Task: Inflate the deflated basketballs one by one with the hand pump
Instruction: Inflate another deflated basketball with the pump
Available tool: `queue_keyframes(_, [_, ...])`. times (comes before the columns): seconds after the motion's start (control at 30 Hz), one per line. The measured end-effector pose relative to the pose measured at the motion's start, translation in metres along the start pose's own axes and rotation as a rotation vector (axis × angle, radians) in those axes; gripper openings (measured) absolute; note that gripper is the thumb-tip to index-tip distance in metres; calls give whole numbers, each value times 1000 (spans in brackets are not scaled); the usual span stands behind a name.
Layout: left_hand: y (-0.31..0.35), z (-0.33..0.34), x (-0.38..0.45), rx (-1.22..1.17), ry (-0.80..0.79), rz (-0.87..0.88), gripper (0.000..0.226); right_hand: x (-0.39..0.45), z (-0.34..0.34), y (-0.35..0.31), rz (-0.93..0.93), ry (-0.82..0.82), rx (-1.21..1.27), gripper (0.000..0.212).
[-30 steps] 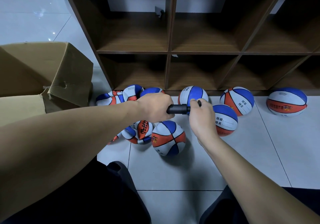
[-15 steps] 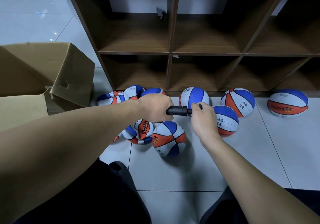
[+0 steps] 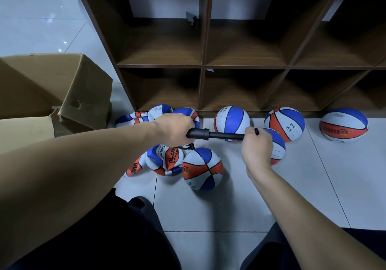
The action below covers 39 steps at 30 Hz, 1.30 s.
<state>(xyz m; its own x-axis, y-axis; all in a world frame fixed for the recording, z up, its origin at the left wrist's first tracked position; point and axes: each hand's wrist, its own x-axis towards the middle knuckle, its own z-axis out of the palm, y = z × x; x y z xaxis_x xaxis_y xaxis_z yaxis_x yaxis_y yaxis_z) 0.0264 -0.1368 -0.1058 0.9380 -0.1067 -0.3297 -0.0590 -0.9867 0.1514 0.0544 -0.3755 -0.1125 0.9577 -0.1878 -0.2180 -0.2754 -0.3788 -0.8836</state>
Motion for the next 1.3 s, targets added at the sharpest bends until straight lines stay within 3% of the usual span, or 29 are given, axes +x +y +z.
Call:
queue_keyframes(0.83, [27, 5, 7, -37, -22, 96, 21, -17, 28, 5, -47, -220, -96, 32])
queue_keyframes(1.13, [2, 5, 5, -61, -36, 20, 19, 17, -10, 1, 104, -45, 20, 26])
queue_keyframes(1.3, [-9, 3, 2, -80, -28, -15, 26, 24, -15, 1, 62, -25, 36, 27])
